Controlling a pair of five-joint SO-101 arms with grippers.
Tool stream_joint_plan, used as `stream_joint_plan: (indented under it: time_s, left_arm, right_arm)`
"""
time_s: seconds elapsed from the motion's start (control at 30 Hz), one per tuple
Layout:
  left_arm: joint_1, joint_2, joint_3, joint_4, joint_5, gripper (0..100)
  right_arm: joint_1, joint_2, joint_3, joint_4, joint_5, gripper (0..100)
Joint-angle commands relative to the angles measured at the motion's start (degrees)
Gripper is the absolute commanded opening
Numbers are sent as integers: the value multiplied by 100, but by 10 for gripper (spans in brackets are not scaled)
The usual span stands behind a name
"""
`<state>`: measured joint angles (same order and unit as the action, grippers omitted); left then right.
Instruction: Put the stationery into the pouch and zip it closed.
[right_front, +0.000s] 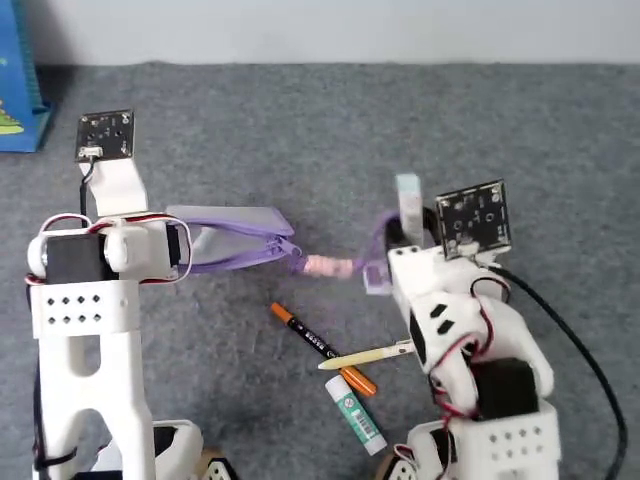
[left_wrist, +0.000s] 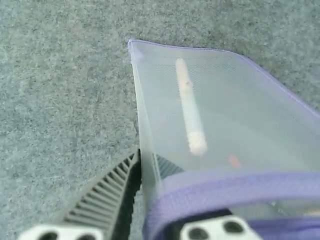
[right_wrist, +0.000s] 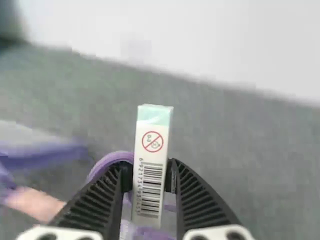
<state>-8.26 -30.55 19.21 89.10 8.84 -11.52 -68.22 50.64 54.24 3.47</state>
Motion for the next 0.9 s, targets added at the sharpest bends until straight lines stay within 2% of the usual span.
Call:
stream_joint_plan:
  time_s: [0.0,0.2,0.4,0.6,0.87]
  left_arm:
    - [9,-26,-303,44,79,11]
    - [9,-26,-303,44,79,11]
    - [9,-35,-303,123,79,11]
    - [9,-35,-303,123,79,11]
    - [9,-35,-303,123,70,11]
  right_arm:
    - [391,-84,747,-136,193,8]
    - [541,-84,1512,-92,237,11]
    - [532,136,1556,514,229,193]
    - [585,752,1468,655,202,169]
    - [593,1411,352,2026,53,167]
